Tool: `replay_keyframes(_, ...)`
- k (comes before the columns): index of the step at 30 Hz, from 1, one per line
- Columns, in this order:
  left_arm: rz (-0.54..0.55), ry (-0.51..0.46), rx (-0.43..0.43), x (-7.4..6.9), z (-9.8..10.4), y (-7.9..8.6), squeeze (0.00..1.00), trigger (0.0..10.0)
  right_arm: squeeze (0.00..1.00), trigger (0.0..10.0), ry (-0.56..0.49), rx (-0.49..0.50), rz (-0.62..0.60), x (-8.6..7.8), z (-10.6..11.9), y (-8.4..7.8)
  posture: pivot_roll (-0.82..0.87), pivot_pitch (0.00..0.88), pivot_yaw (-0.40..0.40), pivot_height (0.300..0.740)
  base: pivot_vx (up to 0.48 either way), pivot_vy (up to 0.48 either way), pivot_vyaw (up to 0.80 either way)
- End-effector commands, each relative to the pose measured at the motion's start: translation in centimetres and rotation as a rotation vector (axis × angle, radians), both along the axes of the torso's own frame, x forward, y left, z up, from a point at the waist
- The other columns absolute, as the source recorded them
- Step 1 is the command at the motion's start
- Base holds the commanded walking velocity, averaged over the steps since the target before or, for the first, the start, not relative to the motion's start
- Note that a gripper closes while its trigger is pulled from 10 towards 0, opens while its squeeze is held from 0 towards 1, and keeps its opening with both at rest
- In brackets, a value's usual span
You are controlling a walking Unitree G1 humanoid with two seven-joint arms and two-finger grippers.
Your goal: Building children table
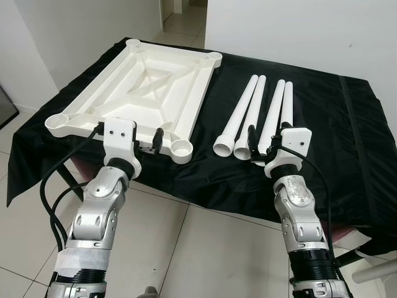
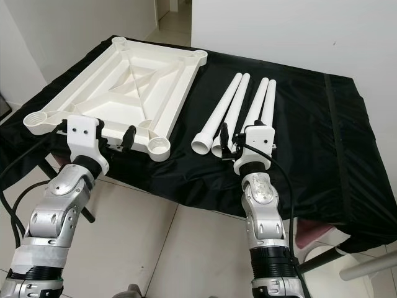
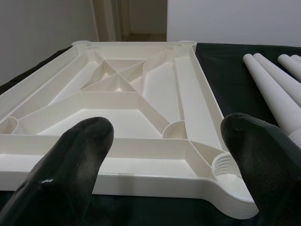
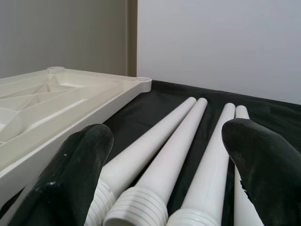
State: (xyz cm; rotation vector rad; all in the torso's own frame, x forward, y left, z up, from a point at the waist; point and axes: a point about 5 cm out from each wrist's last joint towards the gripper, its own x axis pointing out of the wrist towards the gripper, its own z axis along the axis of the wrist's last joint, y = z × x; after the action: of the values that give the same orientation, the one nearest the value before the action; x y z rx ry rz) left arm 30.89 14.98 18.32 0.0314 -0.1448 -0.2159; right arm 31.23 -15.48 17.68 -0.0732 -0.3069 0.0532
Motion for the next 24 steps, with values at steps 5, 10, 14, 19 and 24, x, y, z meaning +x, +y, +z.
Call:
replay_keyframes(5, 0.096, -0.035, -0.034, 0.1, 0.4, 0.4, 0.0, 10.0, 0.0, 10.0, -0.004, -0.028, 0.016, 0.6, 0.1, 0.3, 0.16, 0.0, -0.022, 0.74, 0.0, 0.0, 0.0)
replay_keyframes(10, 0.115, -0.036, -0.036, 0.4, 0.5, 1.0, 0.0, 10.0, 0.0, 10.0, -0.021, -0.041, 0.025, 0.9, 0.4, 0.5, 0.16, 0.0, -0.025, 0.74, 0.0, 0.0, 0.0)
replay_keyframes(14, 0.122, -0.042, -0.06, 0.4, 0.7, 1.4, 0.0, 10.0, 0.0, 10.0, -0.026, -0.05, 0.016, 1.1, 0.5, 0.3, 0.17, 0.0, -0.031, 0.74, 0.0, 0.0, 0.0)
replay_keyframes(19, 0.119, -0.048, -0.06, 0.4, 0.7, 1.4, 0.0, 10.0, 0.0, 10.0, -0.029, -0.055, 0.013, 1.2, 0.6, 0.2, 0.17, 0.0, -0.034, 0.74, 0.0, 0.0, 0.0)
replay_keyframes(24, 0.119, -0.077, -0.066, 0.8, 1.3, 1.5, 0.0, 10.0, 0.0, 10.0, -0.039, -0.064, 0.002, 1.9, 1.1, -0.2, 0.17, 0.0, -0.054, 0.74, 0.207, 0.0, 0.0)
